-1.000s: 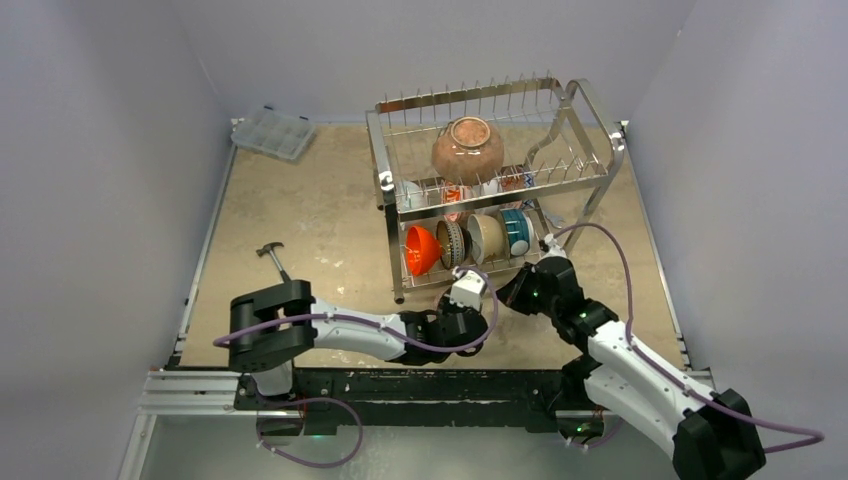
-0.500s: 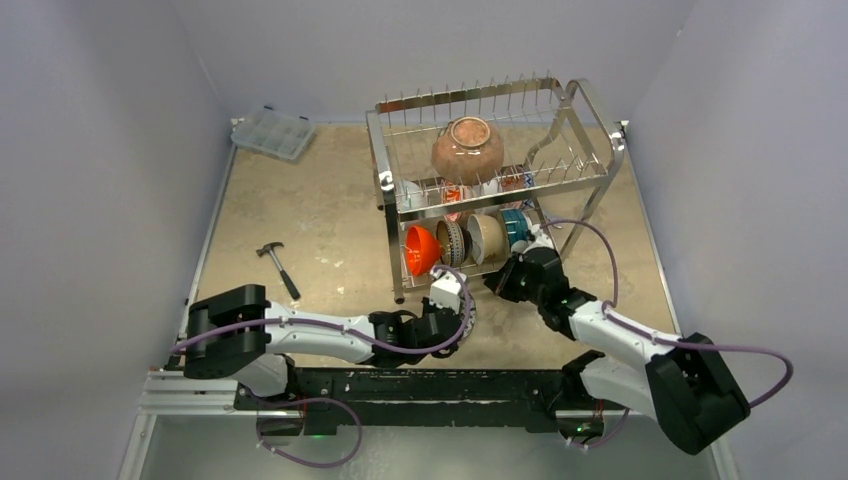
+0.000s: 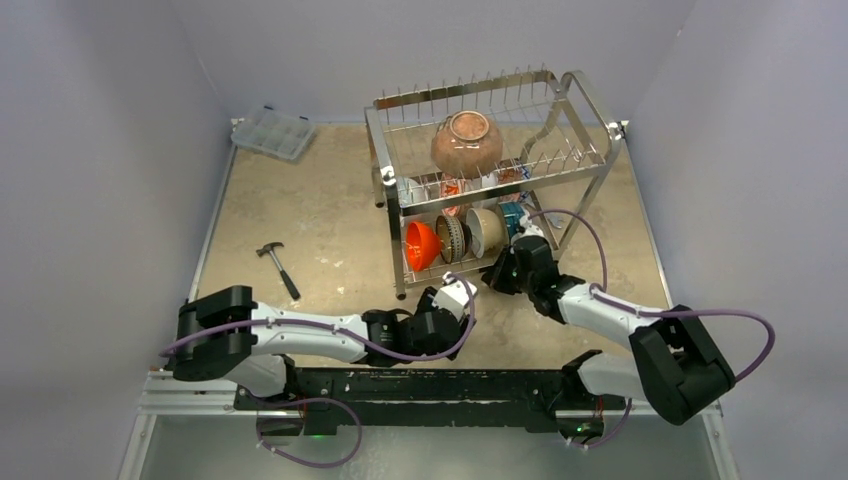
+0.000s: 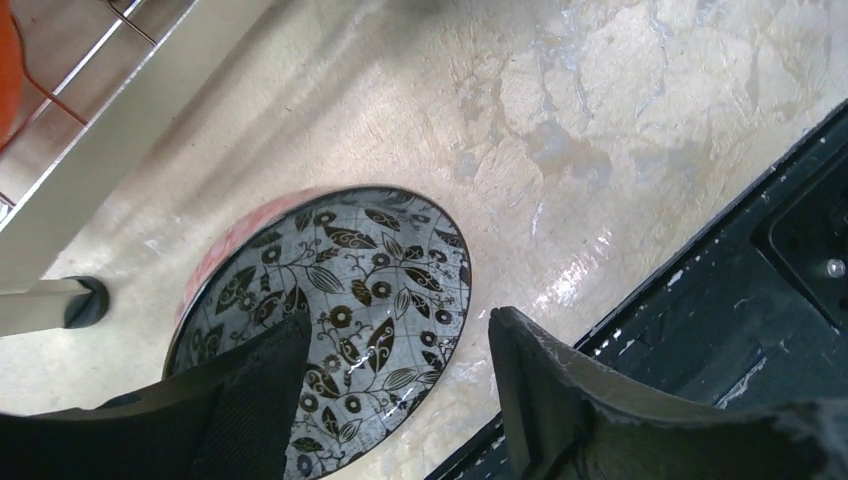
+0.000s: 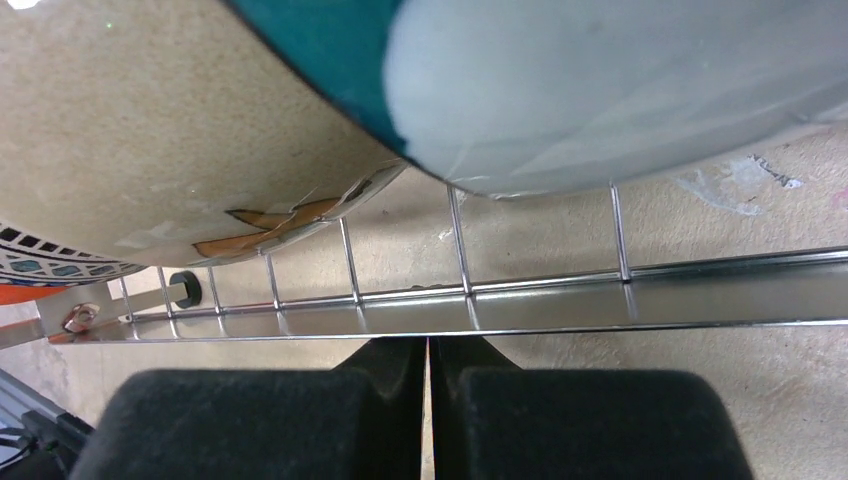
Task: Load the bowls into the dish rack
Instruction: Adjust the dish rack at the center of the board.
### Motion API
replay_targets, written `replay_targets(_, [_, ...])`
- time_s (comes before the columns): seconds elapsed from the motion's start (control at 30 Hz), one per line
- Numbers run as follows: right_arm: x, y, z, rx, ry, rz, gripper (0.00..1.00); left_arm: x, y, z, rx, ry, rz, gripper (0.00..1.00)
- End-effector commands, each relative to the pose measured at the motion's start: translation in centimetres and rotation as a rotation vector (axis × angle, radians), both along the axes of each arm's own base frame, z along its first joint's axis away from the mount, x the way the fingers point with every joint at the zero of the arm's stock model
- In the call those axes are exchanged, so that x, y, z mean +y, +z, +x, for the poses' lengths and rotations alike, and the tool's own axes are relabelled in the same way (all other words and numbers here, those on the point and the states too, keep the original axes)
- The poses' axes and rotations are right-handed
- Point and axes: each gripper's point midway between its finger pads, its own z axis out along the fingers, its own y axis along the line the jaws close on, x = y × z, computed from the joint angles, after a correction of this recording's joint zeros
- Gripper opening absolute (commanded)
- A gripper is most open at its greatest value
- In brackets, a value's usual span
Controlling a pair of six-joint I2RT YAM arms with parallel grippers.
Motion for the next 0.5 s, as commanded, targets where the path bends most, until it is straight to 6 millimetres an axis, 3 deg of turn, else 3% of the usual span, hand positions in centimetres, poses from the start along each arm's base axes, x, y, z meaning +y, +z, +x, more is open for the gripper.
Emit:
replay_targets(0.0, [1.5,6.6,5.0,-0.223,-0.034,0.082,0.0,-0.2,3.1,0.4,-0.096,-0.109,0.02,0.66])
replay_targets(0.13, [1.4,6.5,4.1,-0.208,-0.012,0.076,0.0,-0.3,3.6,0.8,-0.08,-0.074,-0.01,0.73])
replay_targets(0.27, [0.5,5.7,2.4,-0.184,-0.012,0.065,0.0,-1.8,3.3,0.5,0.017,0.003,-0.09,0.75])
replay_targets(0.37, [-0.2,5.4,1.0,-0.173,-0.021,0.073,0.0,-2.7,2.1,0.4,0.106,0.102,-0.139,0.75])
replay_targets(0.47, [-0.6,5.5,0.1,-0.176,-0.026,0.083,0.0,-2.1,0.2,1.1,0.136,0.232,-0.114,0.74])
